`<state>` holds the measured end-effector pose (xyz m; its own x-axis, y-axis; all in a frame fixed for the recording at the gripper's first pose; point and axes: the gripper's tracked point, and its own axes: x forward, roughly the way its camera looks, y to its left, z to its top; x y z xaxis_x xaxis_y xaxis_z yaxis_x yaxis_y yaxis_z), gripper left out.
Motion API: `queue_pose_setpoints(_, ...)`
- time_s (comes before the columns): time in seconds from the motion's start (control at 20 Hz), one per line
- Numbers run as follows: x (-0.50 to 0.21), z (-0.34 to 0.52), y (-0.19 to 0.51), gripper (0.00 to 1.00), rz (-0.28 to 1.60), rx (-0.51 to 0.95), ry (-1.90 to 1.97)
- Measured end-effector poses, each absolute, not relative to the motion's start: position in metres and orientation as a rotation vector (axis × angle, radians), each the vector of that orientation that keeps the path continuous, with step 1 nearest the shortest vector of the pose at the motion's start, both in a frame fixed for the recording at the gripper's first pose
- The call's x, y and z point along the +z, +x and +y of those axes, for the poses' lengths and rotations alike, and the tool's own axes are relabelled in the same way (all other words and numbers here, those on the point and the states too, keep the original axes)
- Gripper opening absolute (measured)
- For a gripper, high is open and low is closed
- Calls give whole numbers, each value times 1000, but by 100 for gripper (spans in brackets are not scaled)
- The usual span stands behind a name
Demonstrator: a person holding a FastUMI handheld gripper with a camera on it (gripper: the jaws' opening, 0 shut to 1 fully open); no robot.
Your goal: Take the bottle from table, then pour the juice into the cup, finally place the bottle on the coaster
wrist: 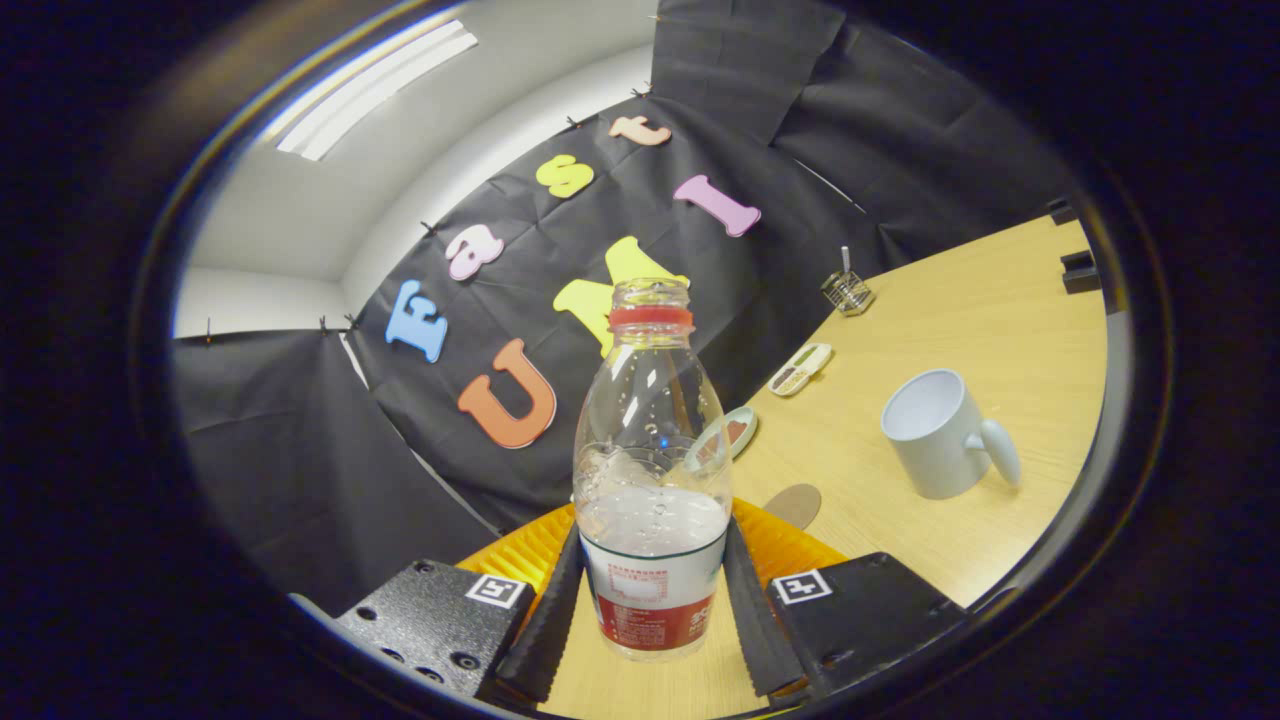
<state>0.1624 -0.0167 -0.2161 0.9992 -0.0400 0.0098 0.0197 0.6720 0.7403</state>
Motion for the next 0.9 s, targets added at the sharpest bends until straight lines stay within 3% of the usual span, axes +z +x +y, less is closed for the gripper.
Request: queue_pose_setpoints(0.9, -215, -19, 187, 74, -27, 55, 1493)
